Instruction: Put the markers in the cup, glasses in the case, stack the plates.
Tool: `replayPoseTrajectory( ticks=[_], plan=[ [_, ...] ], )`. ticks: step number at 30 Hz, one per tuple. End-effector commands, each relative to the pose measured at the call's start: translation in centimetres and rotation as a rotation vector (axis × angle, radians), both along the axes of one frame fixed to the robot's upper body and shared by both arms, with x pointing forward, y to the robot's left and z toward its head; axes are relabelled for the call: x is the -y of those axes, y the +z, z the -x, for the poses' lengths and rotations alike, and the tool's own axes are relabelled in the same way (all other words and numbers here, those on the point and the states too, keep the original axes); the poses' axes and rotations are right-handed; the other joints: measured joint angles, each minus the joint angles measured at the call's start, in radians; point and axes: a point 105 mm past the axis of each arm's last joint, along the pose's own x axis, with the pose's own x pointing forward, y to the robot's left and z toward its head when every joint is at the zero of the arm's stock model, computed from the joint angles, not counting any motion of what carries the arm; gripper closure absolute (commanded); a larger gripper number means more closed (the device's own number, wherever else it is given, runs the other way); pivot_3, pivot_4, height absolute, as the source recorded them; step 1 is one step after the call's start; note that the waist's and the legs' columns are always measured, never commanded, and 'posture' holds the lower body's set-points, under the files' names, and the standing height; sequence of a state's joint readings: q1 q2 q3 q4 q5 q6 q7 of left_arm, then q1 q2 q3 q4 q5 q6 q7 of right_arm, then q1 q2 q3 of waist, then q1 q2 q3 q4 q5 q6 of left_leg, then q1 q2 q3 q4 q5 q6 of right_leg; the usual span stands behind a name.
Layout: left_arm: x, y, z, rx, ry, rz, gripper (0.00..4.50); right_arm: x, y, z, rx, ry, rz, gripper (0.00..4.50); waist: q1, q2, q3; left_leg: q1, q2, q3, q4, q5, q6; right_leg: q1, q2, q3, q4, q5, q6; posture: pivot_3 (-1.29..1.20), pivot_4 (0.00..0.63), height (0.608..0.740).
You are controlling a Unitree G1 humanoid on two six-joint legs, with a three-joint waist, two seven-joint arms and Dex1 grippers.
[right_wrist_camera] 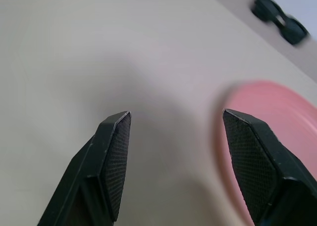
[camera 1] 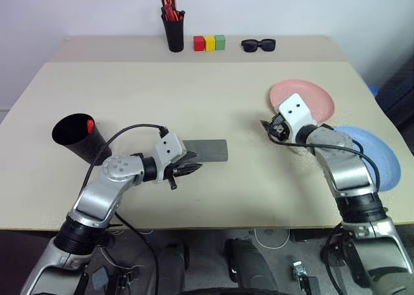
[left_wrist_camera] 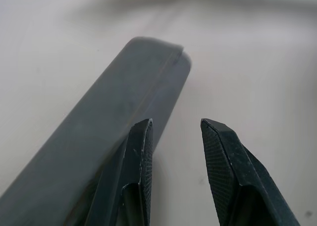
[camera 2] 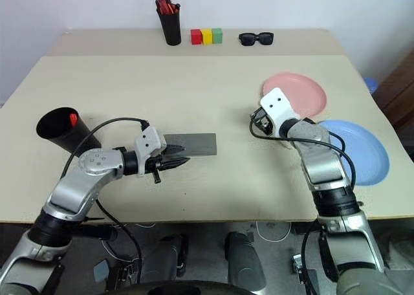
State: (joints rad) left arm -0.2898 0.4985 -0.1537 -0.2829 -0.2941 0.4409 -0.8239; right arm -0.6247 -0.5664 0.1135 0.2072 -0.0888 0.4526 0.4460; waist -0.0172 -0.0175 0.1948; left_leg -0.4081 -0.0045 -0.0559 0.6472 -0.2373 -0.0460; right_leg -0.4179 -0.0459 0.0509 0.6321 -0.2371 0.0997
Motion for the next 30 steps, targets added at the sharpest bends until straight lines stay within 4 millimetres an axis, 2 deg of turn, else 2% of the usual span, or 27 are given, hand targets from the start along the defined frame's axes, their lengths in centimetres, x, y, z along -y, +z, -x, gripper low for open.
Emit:
replayPoseTrajectory(
  ticks=[1, 7, 10, 14, 19, 24, 28, 30],
  plan=[
    [0.2, 2.6, 0.9, 0.094, -0.023, 0.105, 2.95, 1.4, 0.9, -1.9, 0.042, -0.064, 0.081, 1.54, 0.0, 0.0, 0.0, 0.0, 0.0, 0.0, 0.0, 0.0, 0.0, 0.0, 0.0, 0.0, 0.0, 0.0, 0.001, 0.0, 0.15, 0.74],
    [0.6, 2.4, 1.5, 0.092, -0.014, 0.129, 2.95, 2.1, -0.2, -4.0, -0.021, -0.089, 0.122, 1.54, -0.004, 0.0, 0.0, 0.0, 0.0, 0.0, 0.0, 0.0, 0.0, 0.0, 0.001, 0.0, 0.0, 0.002, 0.003, 0.0, 0.15, 0.74],
    [0.7, 2.2, 1.5, 0.091, -0.004, 0.13, 3.02, 2.0, -0.6, -4.4, -0.044, -0.076, 0.13, 2.37, -0.004, 0.0, 0.0, 0.0, 0.0, 0.0, 0.0, 0.0, 0.0, 0.0, 0.001, 0.0, 0.0, 0.002, 0.003, 0.0, 0.15, 0.74],
    [0.7, 2.0, 1.6, 0.092, 0.01, 0.13, 3.02, 1.9, -0.9, -4.7, -0.059, -0.059, 0.133, 4.41, -0.004, 0.0, 0.0, 0.0, 0.0, 0.0, 0.0, 0.0, 0.0, 0.0, 0.001, 0.0, 0.0, 0.002, 0.003, 0.0, 0.15, 0.74],
    [0.7, 1.7, 1.7, 0.092, 0.016, 0.133, 3.02, 1.3, 0.2, -4.7, 0.0, -0.016, 0.161, 4.46, -0.004, 0.0, 0.0, 0.0, 0.0, 0.0, 0.0, 0.0, 0.0, 0.0, 0.001, 0.0, 0.0, 0.002, 0.003, 0.0, 0.15, 0.74],
    [0.9, 1.9, 1.3, 0.095, 0.017, 0.156, 3.02, 0.0, 3.7, -3.9, 0.178, 0.069, 0.197, 4.46, -0.004, 0.001, 0.0, 0.0, 0.0, 0.0, -0.001, 0.0, 0.0, 0.0, 0.001, 0.0, 0.0, 0.002, 0.003, 0.0, 0.15, 0.74],
    [1.3, 2.2, 0.9, 0.091, 0.0, 0.186, 3.02, -0.2, 7.1, -1.9, 0.286, 0.109, 0.155, 4.46, 0.003, 0.001, 0.0, 0.0, 0.0, -0.001, 0.0, 0.0, 0.0, 0.0, 0.0, 0.0, 0.0, 0.002, 0.003, 0.0, 0.15, 0.74],
    [1.7, 2.5, 0.8, 0.087, -0.021, 0.203, 3.02, 0.4, 8.6, 0.0, 0.311, 0.127, 0.112, 4.46, 0.006, 0.001, 0.0, 0.0, 0.0, -0.001, 0.0, 0.0, 0.0, 0.0, 0.0, 0.0, 0.0, 0.002, 0.003, 0.0, 0.15, 0.74]
  ],
)
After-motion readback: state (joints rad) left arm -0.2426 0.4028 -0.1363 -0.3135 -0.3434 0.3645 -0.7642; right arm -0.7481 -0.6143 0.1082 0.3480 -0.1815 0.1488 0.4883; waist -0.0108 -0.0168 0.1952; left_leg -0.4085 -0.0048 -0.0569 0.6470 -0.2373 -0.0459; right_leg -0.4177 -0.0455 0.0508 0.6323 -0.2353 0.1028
